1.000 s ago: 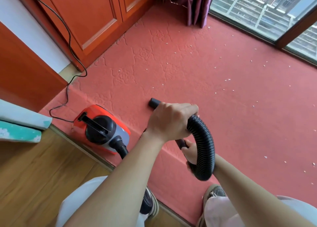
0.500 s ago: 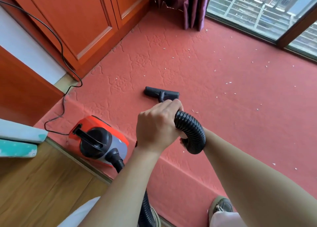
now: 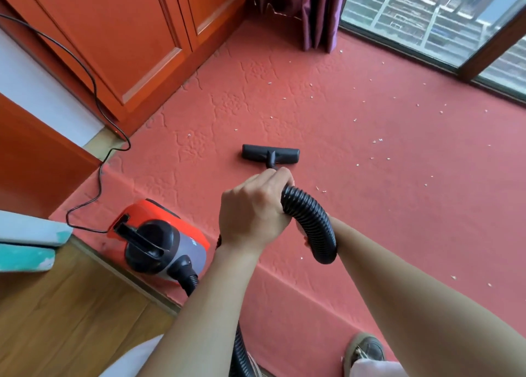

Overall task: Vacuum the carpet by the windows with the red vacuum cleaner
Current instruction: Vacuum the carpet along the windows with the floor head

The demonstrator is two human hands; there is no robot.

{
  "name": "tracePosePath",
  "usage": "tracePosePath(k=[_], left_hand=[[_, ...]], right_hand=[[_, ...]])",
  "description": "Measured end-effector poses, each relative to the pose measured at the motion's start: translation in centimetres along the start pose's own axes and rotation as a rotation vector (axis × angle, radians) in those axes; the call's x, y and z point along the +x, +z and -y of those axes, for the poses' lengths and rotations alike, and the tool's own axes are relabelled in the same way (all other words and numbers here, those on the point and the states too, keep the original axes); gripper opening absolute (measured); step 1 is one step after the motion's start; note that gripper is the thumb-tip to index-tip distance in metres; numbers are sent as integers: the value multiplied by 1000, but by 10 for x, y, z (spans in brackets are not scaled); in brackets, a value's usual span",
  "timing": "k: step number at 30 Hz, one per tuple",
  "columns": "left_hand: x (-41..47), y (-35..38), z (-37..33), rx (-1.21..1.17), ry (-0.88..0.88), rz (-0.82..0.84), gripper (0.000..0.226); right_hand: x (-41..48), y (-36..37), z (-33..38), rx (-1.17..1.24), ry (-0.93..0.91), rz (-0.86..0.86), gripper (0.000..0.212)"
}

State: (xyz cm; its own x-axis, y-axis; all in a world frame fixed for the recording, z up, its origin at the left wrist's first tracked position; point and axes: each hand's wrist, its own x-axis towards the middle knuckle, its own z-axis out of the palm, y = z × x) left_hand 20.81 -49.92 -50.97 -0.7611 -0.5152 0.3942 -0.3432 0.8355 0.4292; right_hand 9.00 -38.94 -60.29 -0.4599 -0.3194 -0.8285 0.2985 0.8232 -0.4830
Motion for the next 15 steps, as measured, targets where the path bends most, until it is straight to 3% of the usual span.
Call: tracePosePath(k=[2, 4, 6, 10, 15], left_hand=[[-4, 4, -12, -7, 94, 58, 13], [-9, 10, -24, -5, 155, 118, 11], [-16, 16, -39, -18, 201, 169, 10], [-23, 22, -62, -46, 252, 221, 6], [-17, 18, -61, -54, 258, 246, 15]], right_hand=[[-5, -16, -30, -215, 6, -3, 25], [-16, -35, -64, -287, 75, -36, 4], [-29, -52, -94, -321, 132, -108, 31], [-50, -77, -140, -290, 157, -207, 38], [-60, -54, -159, -43, 136, -109, 15]])
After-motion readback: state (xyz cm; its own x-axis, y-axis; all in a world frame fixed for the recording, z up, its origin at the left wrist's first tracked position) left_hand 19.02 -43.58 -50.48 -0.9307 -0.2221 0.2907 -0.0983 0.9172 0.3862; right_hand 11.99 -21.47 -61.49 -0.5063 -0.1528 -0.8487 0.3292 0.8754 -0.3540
